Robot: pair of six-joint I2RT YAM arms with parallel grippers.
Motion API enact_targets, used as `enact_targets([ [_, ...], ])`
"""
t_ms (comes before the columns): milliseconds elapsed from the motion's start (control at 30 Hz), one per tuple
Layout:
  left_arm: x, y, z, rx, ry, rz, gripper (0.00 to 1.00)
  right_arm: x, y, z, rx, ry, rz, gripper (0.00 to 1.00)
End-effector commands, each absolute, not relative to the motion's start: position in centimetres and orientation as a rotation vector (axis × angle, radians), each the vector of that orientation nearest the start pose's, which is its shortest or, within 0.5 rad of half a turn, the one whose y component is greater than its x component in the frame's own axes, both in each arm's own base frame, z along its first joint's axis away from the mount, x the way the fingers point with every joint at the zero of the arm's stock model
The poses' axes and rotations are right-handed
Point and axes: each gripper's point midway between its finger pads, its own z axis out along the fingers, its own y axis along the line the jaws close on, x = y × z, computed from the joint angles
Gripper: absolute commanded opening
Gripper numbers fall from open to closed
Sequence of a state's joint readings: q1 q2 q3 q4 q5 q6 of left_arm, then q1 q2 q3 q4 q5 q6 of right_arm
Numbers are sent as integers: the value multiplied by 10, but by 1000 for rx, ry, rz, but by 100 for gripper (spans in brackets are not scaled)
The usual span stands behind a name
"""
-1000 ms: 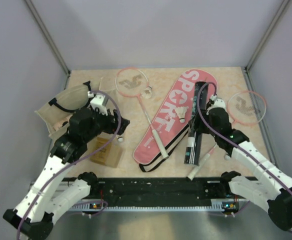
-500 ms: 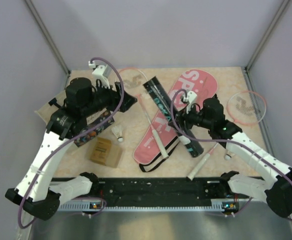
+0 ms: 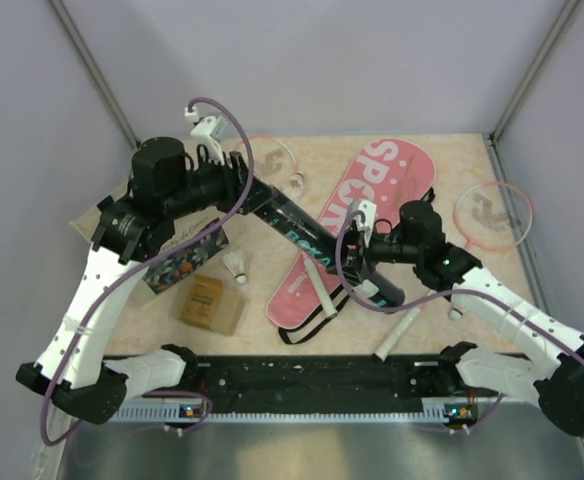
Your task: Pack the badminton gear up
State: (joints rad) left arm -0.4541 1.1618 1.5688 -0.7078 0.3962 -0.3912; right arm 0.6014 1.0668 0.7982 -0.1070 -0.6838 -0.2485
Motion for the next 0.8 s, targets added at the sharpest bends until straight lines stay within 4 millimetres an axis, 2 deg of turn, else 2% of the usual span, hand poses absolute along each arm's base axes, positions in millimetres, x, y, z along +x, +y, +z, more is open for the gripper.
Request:
enact_targets([
  [0,247,-218,402,357,1926,-985,47,205,282,263,-1223,1311,896,37],
  [100,242,-222,396,360,1946,-1022,43,202,281,265,-1213,1282,887,37],
  [200,235,-225,395,366,1946,-1075,33,203,278,266,-1208,1272,866,37],
  [267,230,-228,397,372,1939,-1117,20,203,277,263,-1212,1280,852,37],
  [333,225,-231,401,374,1923,-1157,0,205,276,259,-1216,1290,839,37],
  [500,216,-234,406,367,1911,-1234,0,207,270,247,-1217,1319,798,36],
  [767,223,-226,420,297,1868,-1227,0,209,256,235,-1249,1338,688,37],
])
